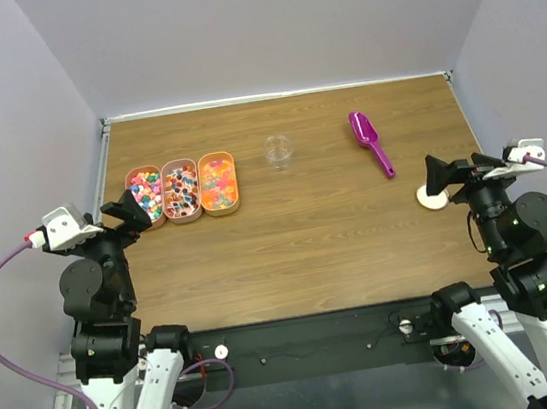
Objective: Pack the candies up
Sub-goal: Move the packing bottle to the center of the board.
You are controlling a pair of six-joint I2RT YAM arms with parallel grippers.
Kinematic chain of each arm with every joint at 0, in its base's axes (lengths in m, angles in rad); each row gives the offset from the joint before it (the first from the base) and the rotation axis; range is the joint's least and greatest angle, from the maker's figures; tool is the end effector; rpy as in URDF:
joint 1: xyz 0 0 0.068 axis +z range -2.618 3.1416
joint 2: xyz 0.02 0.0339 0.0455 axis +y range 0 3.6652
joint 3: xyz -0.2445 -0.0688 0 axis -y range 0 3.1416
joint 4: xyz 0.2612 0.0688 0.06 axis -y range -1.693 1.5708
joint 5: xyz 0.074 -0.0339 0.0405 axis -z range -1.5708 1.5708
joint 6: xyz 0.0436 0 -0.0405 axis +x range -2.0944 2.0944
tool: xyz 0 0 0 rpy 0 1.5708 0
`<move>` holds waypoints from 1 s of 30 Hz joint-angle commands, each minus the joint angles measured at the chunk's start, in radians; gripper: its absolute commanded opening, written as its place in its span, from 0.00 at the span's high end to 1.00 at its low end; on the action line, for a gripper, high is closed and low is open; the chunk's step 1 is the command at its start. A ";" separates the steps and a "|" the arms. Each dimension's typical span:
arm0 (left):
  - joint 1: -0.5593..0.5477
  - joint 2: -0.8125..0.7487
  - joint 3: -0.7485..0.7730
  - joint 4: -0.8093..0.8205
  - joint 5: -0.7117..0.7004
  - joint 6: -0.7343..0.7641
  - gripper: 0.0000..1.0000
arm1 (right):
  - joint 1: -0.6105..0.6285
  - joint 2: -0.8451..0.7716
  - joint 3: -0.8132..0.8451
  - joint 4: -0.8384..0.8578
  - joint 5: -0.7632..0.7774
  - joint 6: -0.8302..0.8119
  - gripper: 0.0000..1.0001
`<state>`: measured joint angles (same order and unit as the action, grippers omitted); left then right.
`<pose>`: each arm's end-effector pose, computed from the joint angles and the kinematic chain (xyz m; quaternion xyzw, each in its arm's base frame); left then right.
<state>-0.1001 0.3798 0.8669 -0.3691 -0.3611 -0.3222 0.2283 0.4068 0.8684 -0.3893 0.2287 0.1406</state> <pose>0.1106 0.0044 0.3929 -0.2058 0.6345 -0.0375 0.7441 0.1179 0.0172 0.3887 0.0538 0.6797 0.0570 0.7293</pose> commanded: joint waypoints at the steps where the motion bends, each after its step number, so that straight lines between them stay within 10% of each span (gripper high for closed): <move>1: -0.003 -0.005 -0.011 0.018 -0.036 -0.011 0.01 | 0.016 -0.016 -0.023 0.023 0.014 -0.024 0.00; 14: -0.003 0.001 -0.156 0.170 0.025 0.011 0.01 | 0.016 0.194 -0.025 0.063 -0.141 0.089 0.00; 30: -0.024 -0.079 -0.286 0.254 0.128 0.041 0.01 | 0.029 1.234 0.424 0.170 -0.411 0.172 0.12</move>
<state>-0.1139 0.3202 0.5838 -0.1658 -0.2699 -0.2947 0.2394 1.3979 1.1618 -0.2604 -0.0647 0.2878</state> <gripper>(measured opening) 0.987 0.932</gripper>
